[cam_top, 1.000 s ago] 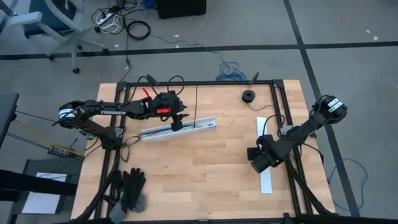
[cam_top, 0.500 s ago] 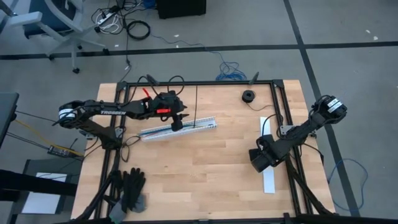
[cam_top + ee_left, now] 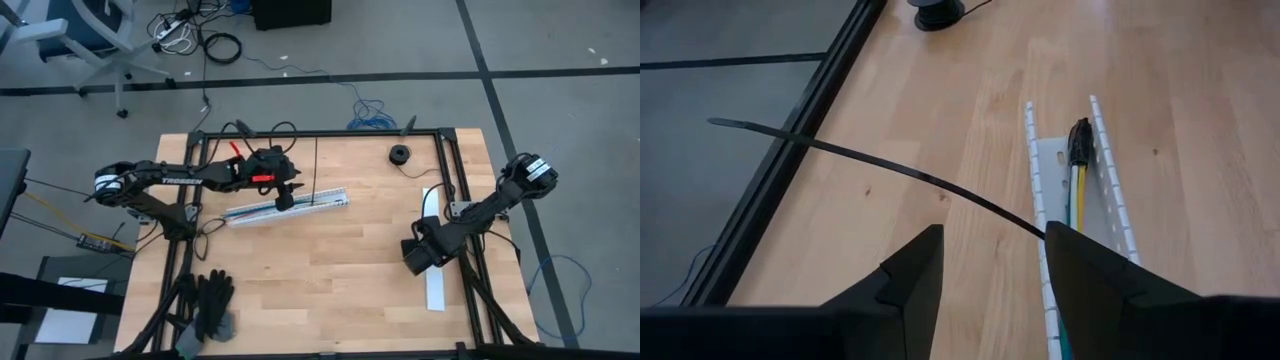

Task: Ziptie cables
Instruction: Close the white cable duct

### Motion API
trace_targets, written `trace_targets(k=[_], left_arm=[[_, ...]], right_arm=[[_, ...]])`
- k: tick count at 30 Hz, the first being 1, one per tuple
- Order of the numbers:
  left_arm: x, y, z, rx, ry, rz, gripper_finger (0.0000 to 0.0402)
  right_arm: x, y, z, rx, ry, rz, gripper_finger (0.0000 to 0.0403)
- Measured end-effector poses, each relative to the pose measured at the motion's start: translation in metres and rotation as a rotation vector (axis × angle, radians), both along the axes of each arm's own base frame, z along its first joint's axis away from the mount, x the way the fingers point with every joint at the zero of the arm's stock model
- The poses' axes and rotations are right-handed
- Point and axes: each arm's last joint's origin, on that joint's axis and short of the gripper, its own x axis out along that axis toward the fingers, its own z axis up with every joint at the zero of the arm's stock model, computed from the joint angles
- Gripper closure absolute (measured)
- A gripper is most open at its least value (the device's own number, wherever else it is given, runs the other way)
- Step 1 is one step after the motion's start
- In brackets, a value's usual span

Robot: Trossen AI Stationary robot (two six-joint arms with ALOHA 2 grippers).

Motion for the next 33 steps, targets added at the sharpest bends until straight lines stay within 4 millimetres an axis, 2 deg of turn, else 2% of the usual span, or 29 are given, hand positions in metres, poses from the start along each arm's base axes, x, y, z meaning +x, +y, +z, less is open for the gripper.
trace_targets(k=[5,8,20,26,33], left_arm=[[0.0,0.0,0.0,0.003,0.001,-0.002,0.0249],[0.0,0.0,0.0,0.003,0.001,-0.002,0.0249],[0.0,0.0,0.0,-0.002,0.004,0.0,0.0249],[0.0,0.0,-0.001,-0.004,0.008,0.001,0.0249],[0.0,0.0,0.0,-0.003,0.005,0.001,0.0249]], right_arm=[[0.002,0.001,0.017,-0.067,0.026,0.01,0.0091],[0.002,0.002,0.018,-0.066,0.03,0.006,0.0091],[-0.008,0.001,-0.011,0.002,-0.018,-0.081,0.0095],[-0.01,-0.002,-0.014,0.001,-0.009,-0.094,0.0095],[-0.006,0.001,0.007,-0.096,0.013,-0.071,0.0095]])
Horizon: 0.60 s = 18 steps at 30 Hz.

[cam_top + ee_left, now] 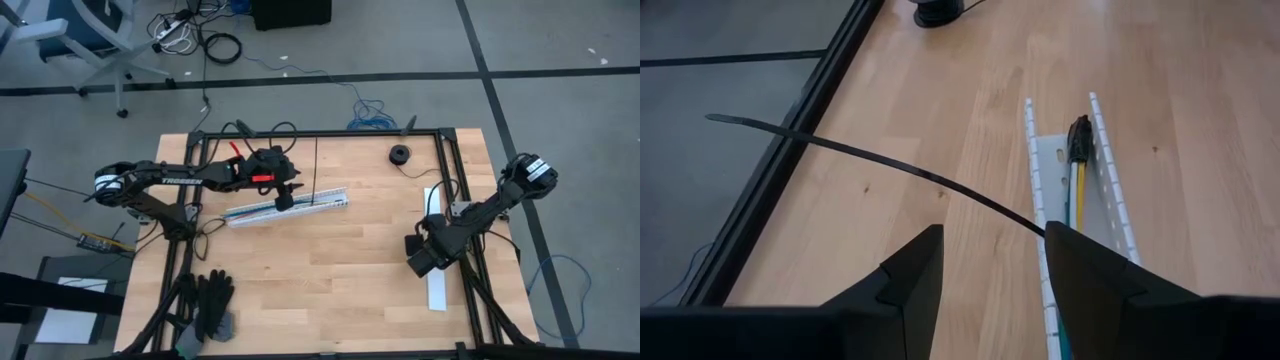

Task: Ziptie cables
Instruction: Close the white cable duct

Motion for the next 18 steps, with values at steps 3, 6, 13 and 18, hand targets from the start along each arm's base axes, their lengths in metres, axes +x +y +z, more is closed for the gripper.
trace_targets(k=[3,6,13,18], left_arm=[[0.0,0.0,0.0,0.001,-0.004,0.0,0.0249],[0.0,0.0,0.0,0.001,-0.005,0.0,0.0249],[0.0,0.0,0.0,0.0,-0.003,0.001,0.0249],[0.0,0.0,0.0,-0.004,0.002,0.002,0.0249]], right_arm=[[-0.001,0.0,0.002,0.01,0.034,-0.01,0.0096],[-0.003,0.0,-0.002,0.024,0.036,-0.013,0.0096],[-0.007,-0.003,-0.022,0.071,-0.027,-0.022,0.0097],[-0.01,-0.003,-0.028,0.081,-0.068,-0.022,0.0098]])
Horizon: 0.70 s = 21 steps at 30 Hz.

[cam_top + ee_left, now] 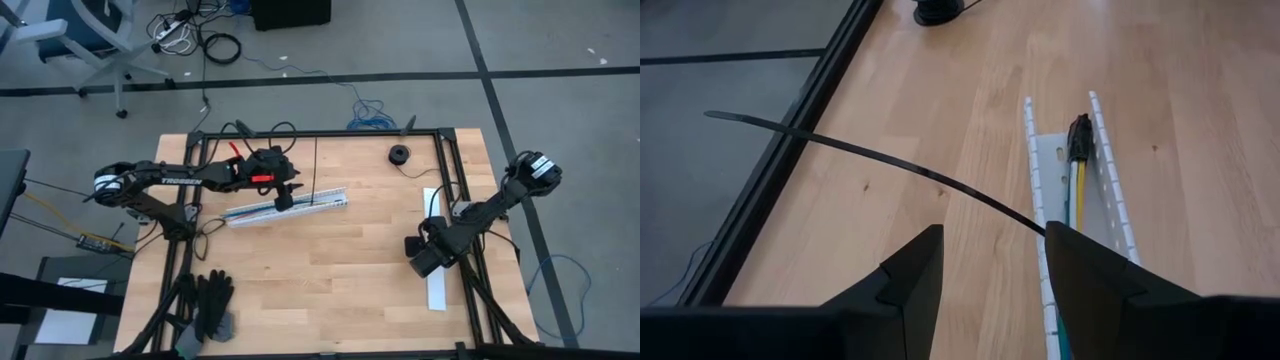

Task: Ziptie cables
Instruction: Close the white cable duct

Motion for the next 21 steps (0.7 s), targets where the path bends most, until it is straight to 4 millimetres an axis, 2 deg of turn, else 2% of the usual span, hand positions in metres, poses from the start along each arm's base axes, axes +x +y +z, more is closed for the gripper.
trace_targets(k=[4,9,21], left_arm=[[0.0,0.0,0.0,-0.001,-0.001,0.001,0.0249],[0.0004,0.0001,0.0006,0.003,-0.007,0.0,0.0249],[0.0015,-0.0006,0.0024,0.012,-0.005,-0.044,0.0249]], right_arm=[[0.0015,0.0025,0.0029,0.003,-0.006,0.014,0.0123],[0.001,0.0046,0.0039,0.001,-0.021,0.04,0.0214],[-0.0007,0.0051,0.0072,-0.045,-0.026,0.094,0.0216]])
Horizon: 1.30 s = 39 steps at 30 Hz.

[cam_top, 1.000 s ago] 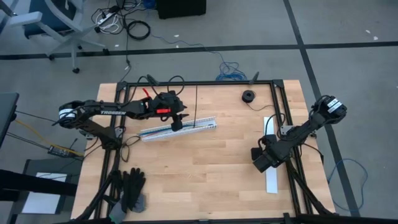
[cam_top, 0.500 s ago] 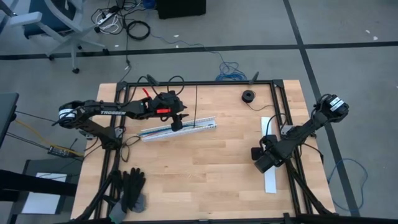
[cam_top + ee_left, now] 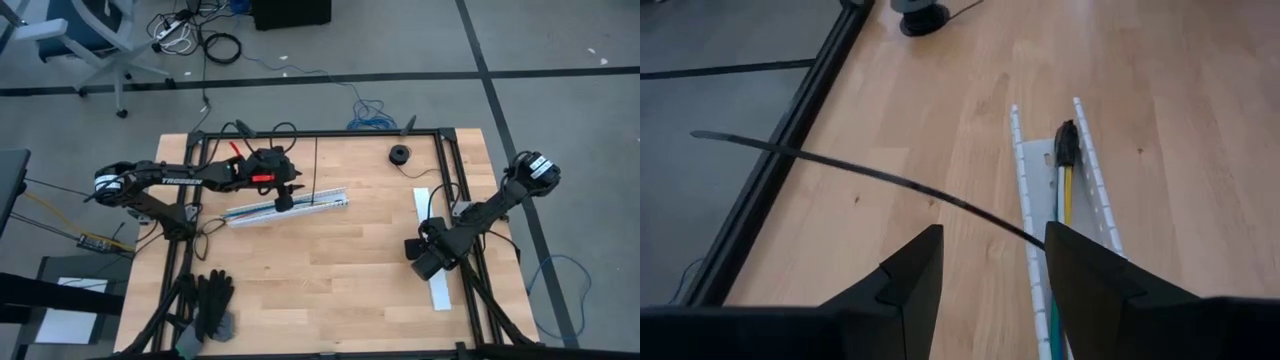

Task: Ziptie cables
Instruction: Close the white cable duct

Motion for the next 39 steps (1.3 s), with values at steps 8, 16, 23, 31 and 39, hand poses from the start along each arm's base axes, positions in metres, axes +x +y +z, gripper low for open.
trace_targets(k=[8,16,23,31,39], left_arm=[[0.006,-0.001,0.016,-0.024,-0.012,-0.072,0.0249],[0.008,-0.002,0.019,-0.058,-0.028,-0.084,0.0249],[0.008,-0.002,0.019,-0.073,-0.037,-0.074,0.0249],[0.008,-0.002,0.02,-0.071,-0.043,-0.074,0.0249],[0.007,-0.003,0.015,-0.051,0.012,-0.11,0.0249]], right_arm=[[0.002,-0.001,0.013,-0.115,0.001,0.052,0.0351],[0.004,-0.003,0.014,-0.195,-0.055,0.095,0.0399],[0.007,-0.003,0.015,-0.225,-0.103,0.103,0.0384],[0.0,0.001,0.016,-0.236,-0.107,0.066,0.0401],[0.002,0.01,0.016,-0.247,-0.221,0.113,0.0401]])
